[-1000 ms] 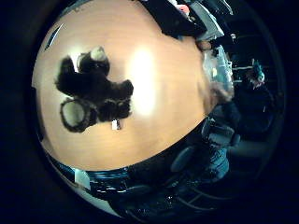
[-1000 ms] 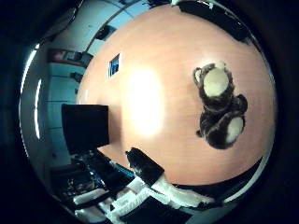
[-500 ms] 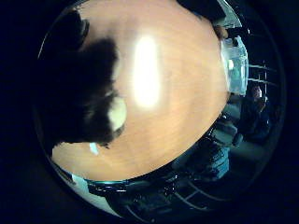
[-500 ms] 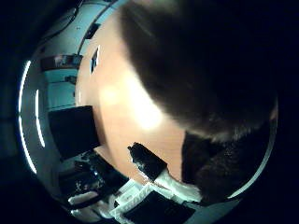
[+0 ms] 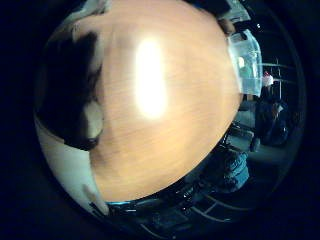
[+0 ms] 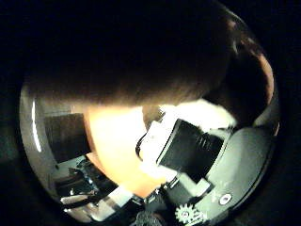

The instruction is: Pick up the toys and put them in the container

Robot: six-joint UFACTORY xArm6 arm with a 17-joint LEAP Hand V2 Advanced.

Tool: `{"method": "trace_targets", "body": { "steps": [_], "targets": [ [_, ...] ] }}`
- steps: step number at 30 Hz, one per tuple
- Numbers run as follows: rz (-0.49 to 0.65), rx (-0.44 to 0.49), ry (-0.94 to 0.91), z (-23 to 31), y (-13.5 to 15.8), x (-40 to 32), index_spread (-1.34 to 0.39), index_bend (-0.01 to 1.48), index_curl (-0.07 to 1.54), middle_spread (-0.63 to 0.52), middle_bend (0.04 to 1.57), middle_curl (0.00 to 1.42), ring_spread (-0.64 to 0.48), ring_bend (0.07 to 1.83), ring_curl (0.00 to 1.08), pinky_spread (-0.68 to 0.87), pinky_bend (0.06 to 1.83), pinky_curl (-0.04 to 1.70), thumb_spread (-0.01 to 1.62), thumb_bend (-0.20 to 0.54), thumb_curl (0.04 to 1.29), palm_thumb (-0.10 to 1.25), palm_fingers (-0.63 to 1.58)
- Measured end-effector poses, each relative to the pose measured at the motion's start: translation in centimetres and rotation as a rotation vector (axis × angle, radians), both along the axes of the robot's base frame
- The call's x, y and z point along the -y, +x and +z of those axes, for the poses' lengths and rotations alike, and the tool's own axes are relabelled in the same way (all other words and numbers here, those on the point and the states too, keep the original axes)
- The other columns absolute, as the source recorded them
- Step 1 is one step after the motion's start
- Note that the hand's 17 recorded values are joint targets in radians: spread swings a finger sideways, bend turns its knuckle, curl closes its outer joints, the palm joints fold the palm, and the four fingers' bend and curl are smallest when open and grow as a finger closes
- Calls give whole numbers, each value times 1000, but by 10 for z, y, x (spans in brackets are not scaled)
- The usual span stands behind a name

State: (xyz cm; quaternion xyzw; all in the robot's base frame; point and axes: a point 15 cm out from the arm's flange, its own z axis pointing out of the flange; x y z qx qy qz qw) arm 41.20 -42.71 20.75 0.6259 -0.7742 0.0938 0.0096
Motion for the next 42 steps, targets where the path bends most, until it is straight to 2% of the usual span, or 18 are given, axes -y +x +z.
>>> {"method": "trace_targets", "body": {
  "steps": [4,13,19,23,29,38,42],
  "targets": [
    [11,67,8,31,7,-9,-267,1072,843,-178,1289,828,-232,1370,675,-178,1353,660,1235,65,354,918,1113],
    [41,78,49,113,-17,-54,-213,1139,865,-137,1364,815,-229,1378,753,-161,1320,821,1255,1,406,997,1074],
    [101,74,79,172,-31,-112,-204,1141,861,-131,1380,799,-232,1365,783,-151,1277,914,1253,-8,430,1013,1076],
    [124,148,41,230,-28,-137,-198,1141,859,-129,1385,788,-235,1353,799,-149,1246,966,1253,-9,438,1020,1079],
    [160,204,18,317,-25,-180,-190,1145,852,-118,1391,773,-237,1342,821,-153,1206,1037,1250,-9,449,1029,1089],
    [285,356,-41,396,-27,-275,-185,1149,840,-113,1397,762,-238,1326,838,-169,1156,1097,1227,-11,464,1028,1100],
    [378,429,-42,424,-34,-332,-185,1152,841,-113,1396,759,-237,1324,842,-176,1145,1111,1222,-10,470,1029,1104]
  ]
}}
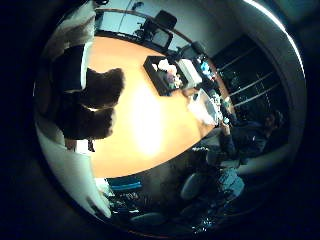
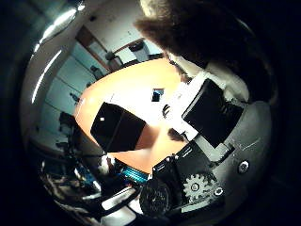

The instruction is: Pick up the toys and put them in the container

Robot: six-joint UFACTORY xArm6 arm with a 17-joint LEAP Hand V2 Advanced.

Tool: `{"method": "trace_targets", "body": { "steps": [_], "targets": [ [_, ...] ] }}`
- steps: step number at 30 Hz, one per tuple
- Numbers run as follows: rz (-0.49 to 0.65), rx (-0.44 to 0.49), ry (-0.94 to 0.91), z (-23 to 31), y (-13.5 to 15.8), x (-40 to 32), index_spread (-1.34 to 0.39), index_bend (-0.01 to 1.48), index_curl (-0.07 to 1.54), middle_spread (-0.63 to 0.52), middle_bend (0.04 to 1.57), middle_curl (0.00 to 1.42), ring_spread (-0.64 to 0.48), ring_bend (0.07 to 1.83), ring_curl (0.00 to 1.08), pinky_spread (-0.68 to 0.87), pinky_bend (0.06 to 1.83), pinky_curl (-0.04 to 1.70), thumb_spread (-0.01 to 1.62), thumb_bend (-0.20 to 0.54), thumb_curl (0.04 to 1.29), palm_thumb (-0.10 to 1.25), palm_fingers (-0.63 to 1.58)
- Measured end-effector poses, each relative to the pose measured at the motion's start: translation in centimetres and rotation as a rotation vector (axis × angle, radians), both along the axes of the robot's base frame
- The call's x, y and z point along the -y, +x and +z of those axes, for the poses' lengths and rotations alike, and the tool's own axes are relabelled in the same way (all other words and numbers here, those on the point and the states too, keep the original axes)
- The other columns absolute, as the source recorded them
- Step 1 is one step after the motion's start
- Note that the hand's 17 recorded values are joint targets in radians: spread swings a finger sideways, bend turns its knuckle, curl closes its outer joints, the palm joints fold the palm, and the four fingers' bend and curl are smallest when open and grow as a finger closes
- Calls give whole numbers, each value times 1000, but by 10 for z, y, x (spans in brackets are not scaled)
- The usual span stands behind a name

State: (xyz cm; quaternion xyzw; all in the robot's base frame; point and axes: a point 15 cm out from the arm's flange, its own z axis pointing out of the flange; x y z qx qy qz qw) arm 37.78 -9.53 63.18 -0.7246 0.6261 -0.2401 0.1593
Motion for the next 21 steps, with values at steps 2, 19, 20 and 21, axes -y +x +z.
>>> {"method": "trace_targets", "body": {
  "steps": [2,19,20,21],
  "targets": [
    [50,43,0,15,-6,-28,-184,1157,839,-113,1394,757,-237,1321,844,-179,1139,1117,1220,-11,472,1029,1108],
    [583,372,301,115,-56,-315,-177,1169,818,-110,1397,743,-233,1322,845,-195,1109,1149,1188,-12,514,1024,1122],
    [609,372,309,115,-57,-327,-176,1169,817,-110,1397,743,-233,1322,845,-196,1111,1152,1188,-11,517,1023,1123],
    [637,368,316,113,-60,-340,-176,1170,815,-110,1397,742,-233,1322,845,-196,1112,1154,1188,-11,519,1022,1123]
  ]
}}
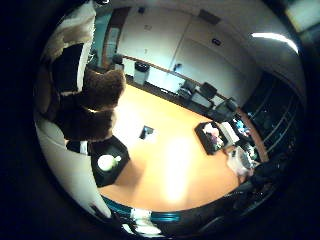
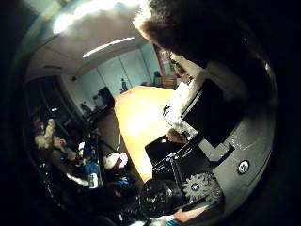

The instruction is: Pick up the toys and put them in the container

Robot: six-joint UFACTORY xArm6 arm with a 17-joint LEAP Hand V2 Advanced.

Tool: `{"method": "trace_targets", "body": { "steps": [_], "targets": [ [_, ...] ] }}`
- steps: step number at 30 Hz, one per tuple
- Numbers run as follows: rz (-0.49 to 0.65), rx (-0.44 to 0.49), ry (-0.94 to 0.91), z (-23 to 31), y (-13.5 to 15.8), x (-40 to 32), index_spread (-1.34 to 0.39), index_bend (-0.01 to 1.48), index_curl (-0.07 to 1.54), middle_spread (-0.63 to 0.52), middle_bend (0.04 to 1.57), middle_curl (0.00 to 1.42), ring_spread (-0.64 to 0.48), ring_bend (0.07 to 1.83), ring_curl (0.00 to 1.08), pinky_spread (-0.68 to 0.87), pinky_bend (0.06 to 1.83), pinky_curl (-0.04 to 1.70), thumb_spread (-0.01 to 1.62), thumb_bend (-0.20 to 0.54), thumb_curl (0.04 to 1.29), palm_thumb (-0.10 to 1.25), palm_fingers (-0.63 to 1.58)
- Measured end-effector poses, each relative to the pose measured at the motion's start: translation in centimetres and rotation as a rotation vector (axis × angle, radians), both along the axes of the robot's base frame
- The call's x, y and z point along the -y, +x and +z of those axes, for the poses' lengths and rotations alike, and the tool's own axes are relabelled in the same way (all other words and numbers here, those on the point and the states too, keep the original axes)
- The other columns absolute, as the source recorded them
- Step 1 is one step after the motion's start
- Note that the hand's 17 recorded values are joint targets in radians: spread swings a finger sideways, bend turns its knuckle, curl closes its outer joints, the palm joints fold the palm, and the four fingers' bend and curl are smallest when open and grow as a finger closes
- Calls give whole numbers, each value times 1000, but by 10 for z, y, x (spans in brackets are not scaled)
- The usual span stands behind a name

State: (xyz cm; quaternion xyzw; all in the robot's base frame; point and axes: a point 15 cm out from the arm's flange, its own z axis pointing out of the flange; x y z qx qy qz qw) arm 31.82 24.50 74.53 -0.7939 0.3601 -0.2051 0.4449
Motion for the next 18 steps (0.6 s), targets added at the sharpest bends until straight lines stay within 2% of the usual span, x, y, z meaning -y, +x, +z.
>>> {"method": "trace_targets", "body": {
  "steps": [10,18],
  "targets": [
    [114,-5,46,-7,-3,-71,-175,1181,808,-109,1401,738,-233,1322,845,-201,1108,1166,1183,-11,542,1019,1121],
    [133,-34,0,-34,8,-92,-176,1179,810,-109,1404,735,-232,1324,845,-199,1107,1172,1188,-11,550,1022,1119]
  ]
}}
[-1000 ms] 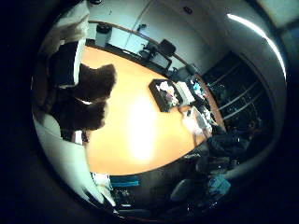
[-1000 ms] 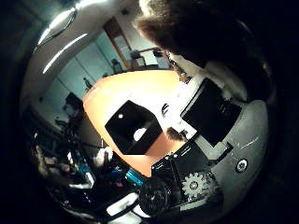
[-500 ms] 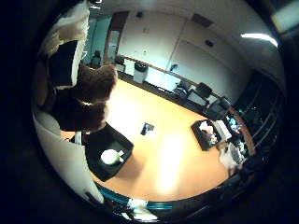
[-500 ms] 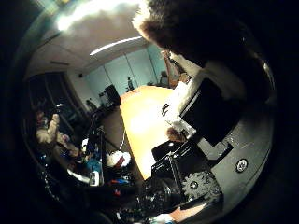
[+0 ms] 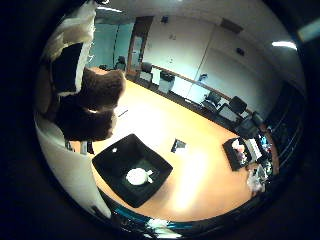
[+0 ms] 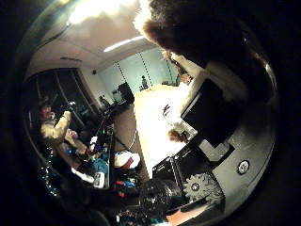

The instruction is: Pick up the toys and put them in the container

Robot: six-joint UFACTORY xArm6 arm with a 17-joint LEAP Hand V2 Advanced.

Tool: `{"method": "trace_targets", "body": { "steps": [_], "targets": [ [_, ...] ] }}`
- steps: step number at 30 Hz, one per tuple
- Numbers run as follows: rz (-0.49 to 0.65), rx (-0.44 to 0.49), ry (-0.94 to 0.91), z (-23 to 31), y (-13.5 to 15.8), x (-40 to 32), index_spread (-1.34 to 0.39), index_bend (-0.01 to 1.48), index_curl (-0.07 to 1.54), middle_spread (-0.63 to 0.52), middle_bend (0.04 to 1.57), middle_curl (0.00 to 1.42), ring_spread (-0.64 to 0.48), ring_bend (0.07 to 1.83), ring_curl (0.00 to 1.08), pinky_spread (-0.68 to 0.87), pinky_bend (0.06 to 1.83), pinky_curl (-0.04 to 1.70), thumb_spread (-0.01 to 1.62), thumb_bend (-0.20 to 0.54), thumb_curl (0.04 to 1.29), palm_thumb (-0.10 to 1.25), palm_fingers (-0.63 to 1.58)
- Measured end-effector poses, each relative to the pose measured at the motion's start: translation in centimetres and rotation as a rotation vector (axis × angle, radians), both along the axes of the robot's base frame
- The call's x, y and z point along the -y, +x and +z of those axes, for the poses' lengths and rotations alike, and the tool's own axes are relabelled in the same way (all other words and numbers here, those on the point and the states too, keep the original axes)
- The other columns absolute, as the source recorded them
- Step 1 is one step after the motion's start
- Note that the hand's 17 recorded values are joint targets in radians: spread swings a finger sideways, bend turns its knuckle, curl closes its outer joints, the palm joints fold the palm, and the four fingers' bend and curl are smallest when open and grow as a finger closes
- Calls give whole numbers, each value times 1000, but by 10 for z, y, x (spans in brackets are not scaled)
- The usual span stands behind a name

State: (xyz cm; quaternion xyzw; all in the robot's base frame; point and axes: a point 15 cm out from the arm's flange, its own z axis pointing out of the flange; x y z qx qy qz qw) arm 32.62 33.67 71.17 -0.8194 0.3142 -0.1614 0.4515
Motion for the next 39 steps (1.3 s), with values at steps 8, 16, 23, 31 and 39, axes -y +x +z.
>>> {"method": "trace_targets", "body": {
  "steps": [8,16,23,31,39],
  "targets": [
    [14,-9,-52,-40,19,-16,-177,1181,814,-109,1409,734,-237,1318,852,-194,1100,1190,1203,-12,550,1013,1114],
    [17,-42,-166,-113,36,-22,-177,1179,815,-109,1409,732,-240,1313,859,-193,1094,1199,1207,-12,557,1004,1115],
    [8,-67,-235,-153,43,-14,-178,1178,816,-109,1410,731,-241,1315,862,-193,1091,1204,1203,-10,562,1001,1115],
    [12,-57,-384,-176,49,10,-179,1172,819,-108,1411,730,-242,1315,864,-193,1090,1207,1204,-11,567,995,1114],
    [36,-87,-441,-191,45,16,-180,1170,822,-108,1411,730,-242,1314,864,-193,1089,1209,1205,-10,573,993,1115]
  ]
}}
